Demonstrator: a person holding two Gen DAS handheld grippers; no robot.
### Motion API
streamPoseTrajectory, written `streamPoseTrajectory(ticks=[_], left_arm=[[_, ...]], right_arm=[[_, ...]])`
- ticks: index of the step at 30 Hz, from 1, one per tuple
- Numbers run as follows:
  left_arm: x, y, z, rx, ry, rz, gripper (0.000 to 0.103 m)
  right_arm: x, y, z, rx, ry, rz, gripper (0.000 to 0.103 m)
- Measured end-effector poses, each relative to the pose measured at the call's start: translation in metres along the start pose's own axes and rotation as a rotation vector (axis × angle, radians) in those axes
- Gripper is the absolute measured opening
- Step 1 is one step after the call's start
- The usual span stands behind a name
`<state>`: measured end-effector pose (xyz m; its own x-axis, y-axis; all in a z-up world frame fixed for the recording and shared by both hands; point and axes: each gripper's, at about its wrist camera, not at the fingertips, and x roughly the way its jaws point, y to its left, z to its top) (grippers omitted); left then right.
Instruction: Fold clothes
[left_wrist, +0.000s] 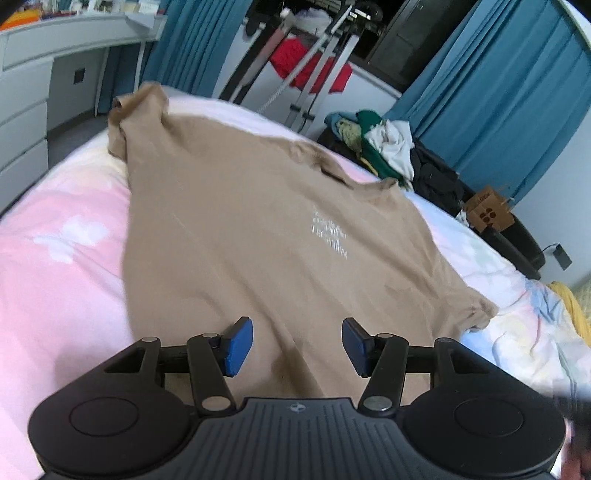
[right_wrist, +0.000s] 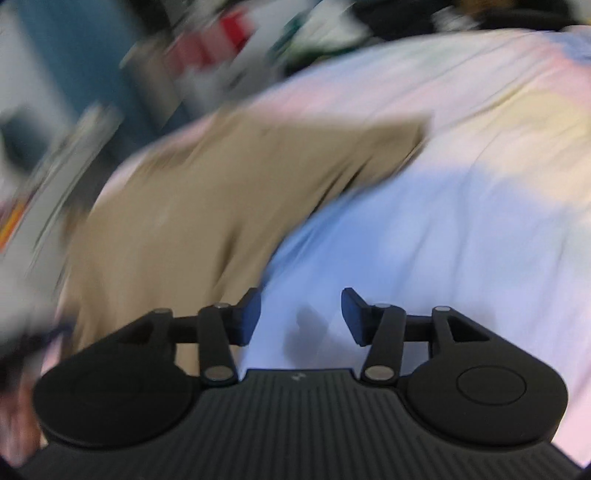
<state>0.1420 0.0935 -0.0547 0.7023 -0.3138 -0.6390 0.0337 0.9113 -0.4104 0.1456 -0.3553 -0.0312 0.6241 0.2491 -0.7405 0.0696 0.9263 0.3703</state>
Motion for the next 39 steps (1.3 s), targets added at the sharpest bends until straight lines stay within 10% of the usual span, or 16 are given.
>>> streamPoseTrajectory(ticks=[9,13,16,30,39], left_arm=[[-0.056,0.016,-0.007,0.016,-0.040,0.031,0.060],[-0.067,0.027,-0.004,-0.011,-0.051,0.065,0.060],[-0.072,0.037,-0.002,-0.039,-0.042,0.068,0.060],[-0.095,0.071,-0.001,-0.121,0.021,0.047,0.061],[-0.087,0.068,-0.036,-0.047,0.148,0.123,0.060]], right_arm=[[0.005,0.087,-0.111,-0.196,0.456,0.065,0.049],[0.017,0.103,-0.125,-0.294,0.450,-0.018,0.047],[0.011,0.121,-0.128,-0.384,0.432,-0.067,0.005],[-0.077,0.075,-0.105,-0.482,0.353,-0.223,0.004],[-0.087,0.080,-0.073,-0.278,0.121,-0.057,0.011]])
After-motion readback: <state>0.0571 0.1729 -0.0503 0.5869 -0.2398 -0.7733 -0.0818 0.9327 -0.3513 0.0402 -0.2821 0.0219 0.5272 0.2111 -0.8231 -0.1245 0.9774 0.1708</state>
